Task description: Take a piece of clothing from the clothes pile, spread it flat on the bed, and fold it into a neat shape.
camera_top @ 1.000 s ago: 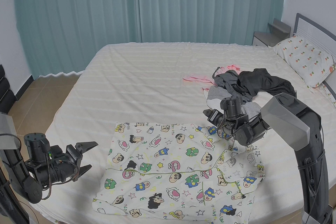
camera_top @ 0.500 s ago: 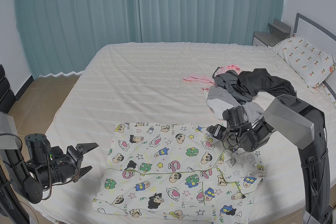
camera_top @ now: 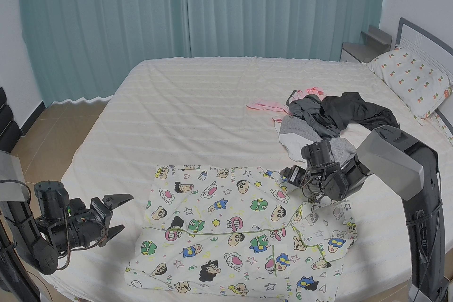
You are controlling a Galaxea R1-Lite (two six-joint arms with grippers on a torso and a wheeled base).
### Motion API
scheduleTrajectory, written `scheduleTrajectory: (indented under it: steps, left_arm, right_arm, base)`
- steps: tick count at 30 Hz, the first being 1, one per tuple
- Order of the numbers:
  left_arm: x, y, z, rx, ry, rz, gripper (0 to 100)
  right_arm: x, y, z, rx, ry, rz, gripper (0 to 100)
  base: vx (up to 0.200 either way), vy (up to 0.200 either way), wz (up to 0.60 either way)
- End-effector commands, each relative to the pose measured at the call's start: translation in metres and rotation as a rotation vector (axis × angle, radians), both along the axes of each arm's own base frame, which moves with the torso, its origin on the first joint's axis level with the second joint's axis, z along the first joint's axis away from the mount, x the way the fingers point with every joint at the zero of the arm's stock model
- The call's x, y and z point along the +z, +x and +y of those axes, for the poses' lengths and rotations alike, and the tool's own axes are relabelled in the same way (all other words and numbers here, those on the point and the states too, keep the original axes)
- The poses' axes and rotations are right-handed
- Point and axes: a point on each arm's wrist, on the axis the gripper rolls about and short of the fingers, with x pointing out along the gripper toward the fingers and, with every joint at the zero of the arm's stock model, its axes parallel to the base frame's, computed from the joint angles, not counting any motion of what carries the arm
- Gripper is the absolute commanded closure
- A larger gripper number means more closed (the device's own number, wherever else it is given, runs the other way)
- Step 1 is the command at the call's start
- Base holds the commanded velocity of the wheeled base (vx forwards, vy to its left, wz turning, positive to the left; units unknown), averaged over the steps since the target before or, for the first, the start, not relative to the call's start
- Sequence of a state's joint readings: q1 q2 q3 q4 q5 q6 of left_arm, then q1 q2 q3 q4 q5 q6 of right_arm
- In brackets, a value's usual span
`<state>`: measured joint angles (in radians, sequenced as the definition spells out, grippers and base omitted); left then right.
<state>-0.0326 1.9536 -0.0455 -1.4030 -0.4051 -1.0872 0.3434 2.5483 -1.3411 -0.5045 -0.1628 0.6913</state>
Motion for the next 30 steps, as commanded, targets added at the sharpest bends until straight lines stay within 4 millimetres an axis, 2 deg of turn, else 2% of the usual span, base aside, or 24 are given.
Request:
scheduleTrajectory:
  steps: [1, 3, 4, 5, 8, 12, 17, 22, 27, 30]
  left_arm:
    - [-0.001, -0.001, -0.001, -0.004, 0.001, 0.007, 0]
    - [-0.002, -0.002, -0.001, -0.007, 0.000, 0.012, 0]
    - [-0.002, -0.002, -0.002, -0.010, 0.000, 0.014, 0]
    - [-0.002, -0.002, -0.002, -0.010, 0.000, 0.014, 0]
    - [-0.004, -0.002, -0.003, -0.014, 0.002, 0.023, 0]
    - [-0.005, -0.002, -0.004, -0.015, 0.002, 0.027, 0]
    - [-0.005, -0.002, -0.004, -0.015, 0.002, 0.027, 0]
    - [-0.005, -0.002, -0.004, -0.015, 0.003, 0.030, 0]
    - [-0.006, -0.002, -0.004, -0.015, 0.003, 0.035, 0]
    - [-0.006, -0.002, -0.003, -0.014, 0.003, 0.035, 0]
  right_arm:
    - [-0.022, 0.012, 0.007, -0.002, -0.012, 0.009, 0]
    - [-0.021, 0.017, 0.013, -0.001, 0.004, -0.007, 0]
    - [-0.010, 0.024, 0.018, -0.017, 0.041, -0.059, 0]
    - [-0.008, 0.025, 0.018, -0.020, 0.048, -0.067, 0]
    - [0.024, 0.037, 0.024, -0.055, 0.148, -0.200, 0]
    - [0.046, 0.050, 0.028, -0.054, 0.207, -0.346, 0]
    - [0.039, 0.067, 0.028, -0.091, 0.193, -0.434, 0]
    - [0.038, 0.070, 0.023, -0.116, 0.186, -0.454, 0]
    - [0.047, 0.063, 0.012, -0.114, 0.162, -0.445, 0]
    - [0.053, 0.051, 0.008, -0.096, 0.151, -0.408, 0]
  base:
    - [0.000, 0.000, 0.00]
    - [0.000, 0.000, 0.00]
    - [0.000, 0.000, 0.00]
    - [0.000, 0.000, 0.00]
    - [0.000, 0.000, 0.00]
    - [0.000, 0.000, 0.00]
    - [0.000, 0.000, 0.00]
    - [0.000, 0.000, 0.00]
    - [0.000, 0.000, 0.00]
    - [0.000, 0.000, 0.00]
